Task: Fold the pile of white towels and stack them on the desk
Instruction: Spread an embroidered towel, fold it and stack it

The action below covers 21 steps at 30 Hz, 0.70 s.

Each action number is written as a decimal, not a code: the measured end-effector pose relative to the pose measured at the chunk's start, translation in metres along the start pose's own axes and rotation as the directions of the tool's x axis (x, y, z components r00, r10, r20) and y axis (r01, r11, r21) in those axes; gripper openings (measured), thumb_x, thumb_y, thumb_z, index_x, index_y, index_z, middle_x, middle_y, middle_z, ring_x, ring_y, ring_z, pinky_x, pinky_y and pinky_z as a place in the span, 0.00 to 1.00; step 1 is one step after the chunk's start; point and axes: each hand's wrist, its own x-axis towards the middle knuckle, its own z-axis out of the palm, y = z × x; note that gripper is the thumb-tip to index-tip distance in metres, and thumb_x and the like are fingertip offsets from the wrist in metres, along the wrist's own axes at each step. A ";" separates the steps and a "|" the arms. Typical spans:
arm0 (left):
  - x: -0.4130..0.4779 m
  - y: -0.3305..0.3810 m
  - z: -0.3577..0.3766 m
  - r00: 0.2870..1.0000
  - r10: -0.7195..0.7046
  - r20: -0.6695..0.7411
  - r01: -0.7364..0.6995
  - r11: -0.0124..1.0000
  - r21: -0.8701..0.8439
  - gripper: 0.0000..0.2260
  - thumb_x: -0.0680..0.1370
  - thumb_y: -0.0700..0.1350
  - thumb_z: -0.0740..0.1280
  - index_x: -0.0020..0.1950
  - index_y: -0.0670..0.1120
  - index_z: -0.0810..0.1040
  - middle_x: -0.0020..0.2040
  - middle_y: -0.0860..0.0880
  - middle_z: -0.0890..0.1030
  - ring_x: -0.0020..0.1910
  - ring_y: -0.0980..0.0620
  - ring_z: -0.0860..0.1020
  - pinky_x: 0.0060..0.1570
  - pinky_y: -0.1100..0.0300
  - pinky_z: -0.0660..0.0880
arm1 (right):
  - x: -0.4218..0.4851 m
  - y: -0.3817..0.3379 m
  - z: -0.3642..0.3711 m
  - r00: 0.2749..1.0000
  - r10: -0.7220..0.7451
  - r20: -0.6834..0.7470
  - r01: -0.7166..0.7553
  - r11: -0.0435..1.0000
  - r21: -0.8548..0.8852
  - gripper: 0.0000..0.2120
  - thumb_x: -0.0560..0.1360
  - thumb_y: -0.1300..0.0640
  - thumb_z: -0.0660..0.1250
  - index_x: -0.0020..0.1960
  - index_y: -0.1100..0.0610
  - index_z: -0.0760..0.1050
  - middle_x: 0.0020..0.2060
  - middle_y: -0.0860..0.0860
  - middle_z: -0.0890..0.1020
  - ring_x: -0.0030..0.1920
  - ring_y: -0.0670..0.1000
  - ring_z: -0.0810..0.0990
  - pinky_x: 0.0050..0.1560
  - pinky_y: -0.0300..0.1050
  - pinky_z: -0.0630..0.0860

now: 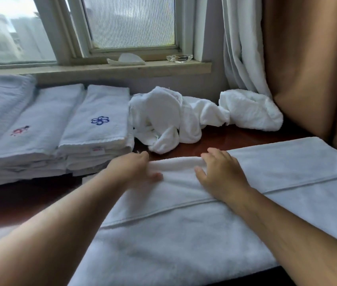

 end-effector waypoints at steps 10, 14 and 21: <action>-0.032 -0.013 0.033 0.867 0.009 -0.498 -0.043 0.997 -0.058 0.11 0.79 0.53 0.66 0.57 0.50 0.75 0.56 0.48 0.78 0.54 0.42 0.76 0.49 0.49 0.72 | 0.020 -0.026 0.010 0.907 0.000 0.421 -0.016 0.999 0.034 0.30 0.83 0.39 0.44 0.83 0.48 0.47 0.83 0.53 0.45 0.81 0.60 0.42 0.79 0.63 0.44; -0.049 -0.012 0.036 0.824 0.035 -0.565 -0.104 0.991 -0.090 0.15 0.74 0.49 0.69 0.61 0.52 0.77 0.61 0.48 0.76 0.58 0.43 0.70 0.56 0.46 0.70 | 0.012 -0.039 0.010 0.988 -0.086 0.130 0.080 0.996 0.049 0.24 0.83 0.51 0.53 0.78 0.56 0.61 0.77 0.55 0.63 0.77 0.61 0.58 0.76 0.55 0.56; -0.064 -0.027 0.054 0.999 0.017 -0.029 -0.021 0.990 -0.142 0.35 0.75 0.71 0.41 0.81 0.62 0.43 0.83 0.52 0.42 0.81 0.53 0.41 0.78 0.48 0.41 | -0.008 -0.047 0.011 0.884 -0.160 0.438 0.153 0.987 0.052 0.36 0.79 0.31 0.45 0.82 0.43 0.41 0.82 0.50 0.39 0.81 0.53 0.35 0.79 0.59 0.38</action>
